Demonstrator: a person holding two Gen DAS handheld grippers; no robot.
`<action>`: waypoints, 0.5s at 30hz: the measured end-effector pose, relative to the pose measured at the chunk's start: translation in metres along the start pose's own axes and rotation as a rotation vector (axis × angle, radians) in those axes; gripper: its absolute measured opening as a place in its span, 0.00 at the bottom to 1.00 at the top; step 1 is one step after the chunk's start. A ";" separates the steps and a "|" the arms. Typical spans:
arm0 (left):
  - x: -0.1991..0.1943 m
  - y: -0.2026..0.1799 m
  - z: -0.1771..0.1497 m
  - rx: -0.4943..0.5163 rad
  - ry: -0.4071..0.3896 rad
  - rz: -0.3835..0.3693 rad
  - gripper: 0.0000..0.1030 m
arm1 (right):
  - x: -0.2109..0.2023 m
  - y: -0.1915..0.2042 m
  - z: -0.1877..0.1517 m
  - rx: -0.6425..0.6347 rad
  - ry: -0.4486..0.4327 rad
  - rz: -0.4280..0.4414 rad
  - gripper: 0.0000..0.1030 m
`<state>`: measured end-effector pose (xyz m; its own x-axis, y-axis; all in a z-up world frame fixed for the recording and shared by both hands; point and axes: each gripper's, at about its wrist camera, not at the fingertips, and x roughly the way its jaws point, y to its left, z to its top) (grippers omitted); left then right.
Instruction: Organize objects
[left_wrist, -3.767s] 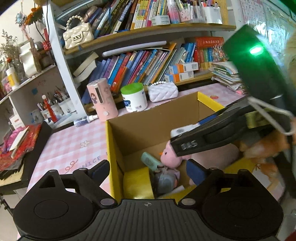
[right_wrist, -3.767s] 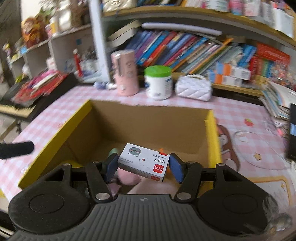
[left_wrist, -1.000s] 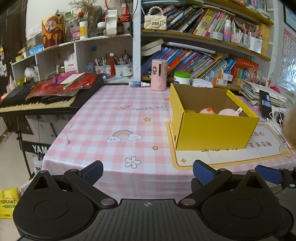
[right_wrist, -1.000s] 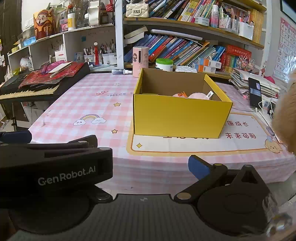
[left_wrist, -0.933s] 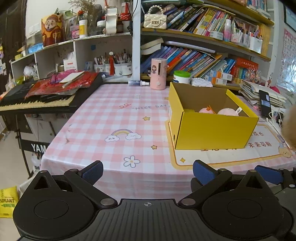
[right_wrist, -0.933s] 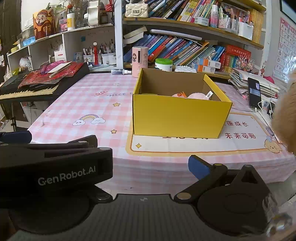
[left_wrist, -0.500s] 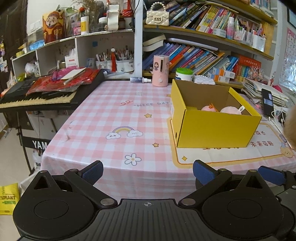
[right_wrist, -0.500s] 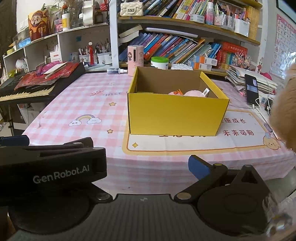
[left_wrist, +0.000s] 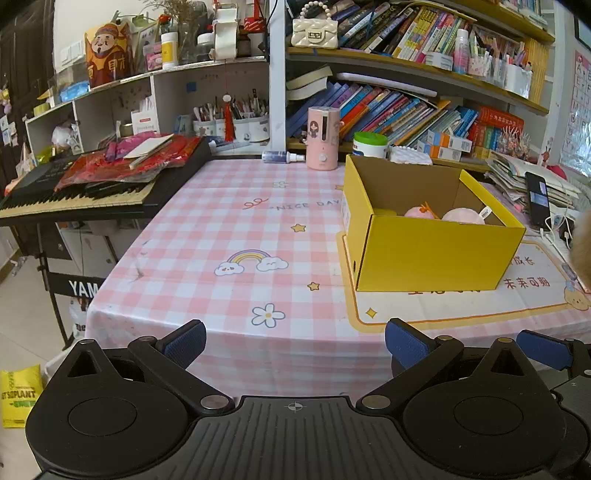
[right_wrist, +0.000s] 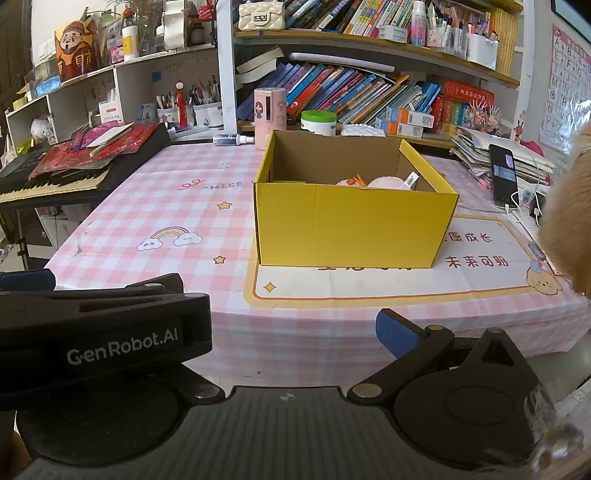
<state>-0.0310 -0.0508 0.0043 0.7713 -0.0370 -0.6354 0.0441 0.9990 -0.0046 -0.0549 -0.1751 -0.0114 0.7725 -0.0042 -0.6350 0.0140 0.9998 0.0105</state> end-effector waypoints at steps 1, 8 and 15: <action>0.000 0.000 0.000 0.000 0.001 -0.001 1.00 | 0.000 0.000 0.000 0.000 0.000 0.000 1.00; -0.001 -0.001 0.000 0.000 0.000 -0.001 1.00 | 0.000 0.000 0.000 0.000 -0.001 0.000 1.00; -0.001 -0.001 0.001 0.000 0.004 -0.001 1.00 | 0.000 0.000 -0.001 0.000 -0.006 0.006 1.00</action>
<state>-0.0312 -0.0521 0.0054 0.7687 -0.0375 -0.6386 0.0445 0.9990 -0.0052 -0.0558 -0.1754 -0.0120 0.7763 0.0018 -0.6303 0.0092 0.9999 0.0142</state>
